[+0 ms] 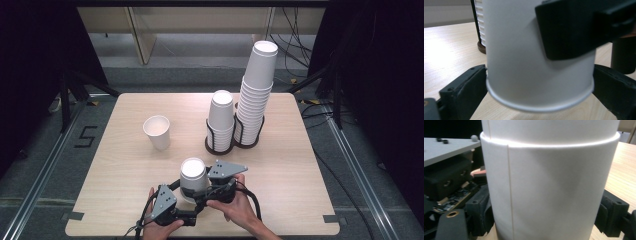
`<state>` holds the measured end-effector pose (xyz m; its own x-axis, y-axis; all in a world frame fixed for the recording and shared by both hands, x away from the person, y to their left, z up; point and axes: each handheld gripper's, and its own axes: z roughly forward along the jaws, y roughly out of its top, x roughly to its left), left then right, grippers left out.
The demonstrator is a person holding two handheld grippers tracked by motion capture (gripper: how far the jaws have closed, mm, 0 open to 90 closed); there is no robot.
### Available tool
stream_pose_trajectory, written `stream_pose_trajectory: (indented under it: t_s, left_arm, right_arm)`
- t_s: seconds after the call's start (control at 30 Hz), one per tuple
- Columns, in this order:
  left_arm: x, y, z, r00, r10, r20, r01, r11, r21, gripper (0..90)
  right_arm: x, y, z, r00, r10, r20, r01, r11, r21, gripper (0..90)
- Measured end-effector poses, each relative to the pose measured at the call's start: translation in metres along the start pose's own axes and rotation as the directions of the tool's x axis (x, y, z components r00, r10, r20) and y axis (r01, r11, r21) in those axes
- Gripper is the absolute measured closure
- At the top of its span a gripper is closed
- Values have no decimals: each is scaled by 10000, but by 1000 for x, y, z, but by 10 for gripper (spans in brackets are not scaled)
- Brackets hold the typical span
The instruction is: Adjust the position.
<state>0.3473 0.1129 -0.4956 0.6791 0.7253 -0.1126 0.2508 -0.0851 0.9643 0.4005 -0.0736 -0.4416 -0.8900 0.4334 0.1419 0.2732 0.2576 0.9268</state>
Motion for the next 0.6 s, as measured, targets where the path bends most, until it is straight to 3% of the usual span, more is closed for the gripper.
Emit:
stream_pose_trajectory:
  t_s: [0.1,0.13,0.3,0.53,0.6]
  left_arm:
    - [0,0,1,10000,-13,-47,12,10000,-75,0]
    - [-1,0,1,10000,-15,-67,14,10000,-96,0]
    - [-2,0,3,10000,-48,-45,47,9996,-267,0]
    - [-3,0,3,9997,-133,-193,129,9997,-184,5]
    - [-2,0,3,9998,-188,-73,186,9995,-261,11]
  right_arm:
    - [2,0,1,9994,107,-320,-108,9999,-15,187]
    - [4,1,0,9997,150,-184,-149,9999,40,187]
    - [7,2,1,9993,46,-367,-54,9997,-218,188]
    - [11,3,1,9991,152,-398,-156,9998,-90,187]
    - [10,3,2,9984,231,-510,-236,9997,-84,185]
